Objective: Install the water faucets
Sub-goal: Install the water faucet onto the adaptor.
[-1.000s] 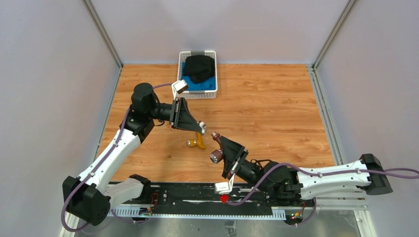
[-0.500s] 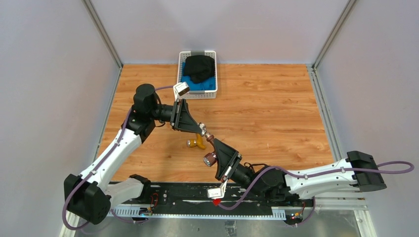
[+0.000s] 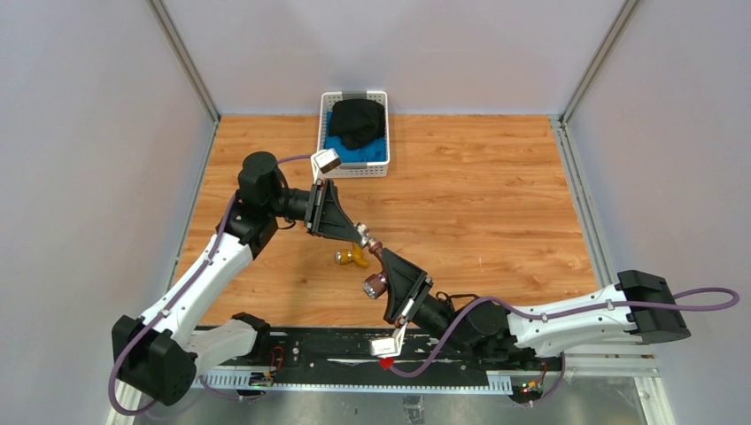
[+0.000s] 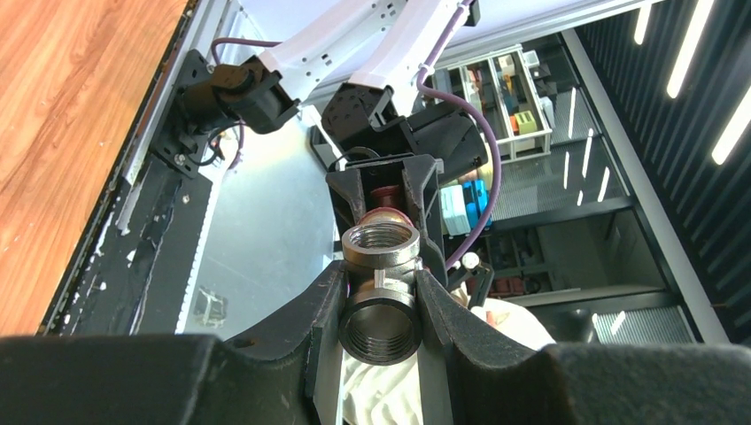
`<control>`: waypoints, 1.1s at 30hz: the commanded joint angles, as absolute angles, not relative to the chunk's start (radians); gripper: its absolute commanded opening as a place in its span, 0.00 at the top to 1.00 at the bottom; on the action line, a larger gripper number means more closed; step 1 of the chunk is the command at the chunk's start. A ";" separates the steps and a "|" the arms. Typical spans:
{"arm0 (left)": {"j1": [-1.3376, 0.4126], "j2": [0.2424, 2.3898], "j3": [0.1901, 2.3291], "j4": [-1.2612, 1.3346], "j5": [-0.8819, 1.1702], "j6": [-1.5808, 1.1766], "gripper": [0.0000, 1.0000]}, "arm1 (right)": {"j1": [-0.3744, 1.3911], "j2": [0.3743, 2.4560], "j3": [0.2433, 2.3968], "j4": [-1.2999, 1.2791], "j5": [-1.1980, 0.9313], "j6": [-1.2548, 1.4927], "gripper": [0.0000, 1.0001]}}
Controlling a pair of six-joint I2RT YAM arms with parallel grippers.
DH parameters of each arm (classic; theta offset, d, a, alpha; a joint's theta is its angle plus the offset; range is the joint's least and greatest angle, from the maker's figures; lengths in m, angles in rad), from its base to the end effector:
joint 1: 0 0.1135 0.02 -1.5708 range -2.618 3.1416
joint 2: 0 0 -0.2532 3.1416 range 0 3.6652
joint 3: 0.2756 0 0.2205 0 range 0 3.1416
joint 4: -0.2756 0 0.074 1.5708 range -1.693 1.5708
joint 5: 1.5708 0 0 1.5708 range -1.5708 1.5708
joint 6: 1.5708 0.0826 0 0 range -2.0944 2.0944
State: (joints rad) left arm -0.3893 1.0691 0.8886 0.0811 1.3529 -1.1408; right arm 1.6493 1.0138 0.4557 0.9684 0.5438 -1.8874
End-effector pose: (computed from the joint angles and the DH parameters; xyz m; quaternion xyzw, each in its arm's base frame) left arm 0.1629 -0.1540 0.3473 0.1787 0.6920 -0.6972 0.0561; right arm 0.0245 0.2332 0.3247 -0.5619 0.1166 -0.2419 0.7824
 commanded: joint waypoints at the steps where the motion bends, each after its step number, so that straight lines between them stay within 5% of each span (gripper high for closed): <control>1: -0.420 1.048 0.883 0.093 1.369 -1.161 1.00 | 1.666 1.018 0.455 1.062 0.526 -1.925 1.00; 19: -0.446 1.030 0.895 0.092 1.395 -1.168 1.00 | 1.701 1.023 0.442 1.086 0.517 -1.937 1.00; 33: -0.477 0.984 0.843 0.098 1.406 -1.185 1.00 | 1.775 0.898 0.447 0.845 0.583 -1.855 1.00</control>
State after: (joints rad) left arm -0.4664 1.0119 0.8555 0.0875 1.3609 -1.1633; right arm 1.7470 0.9375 0.4370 0.9134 0.5514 -1.8854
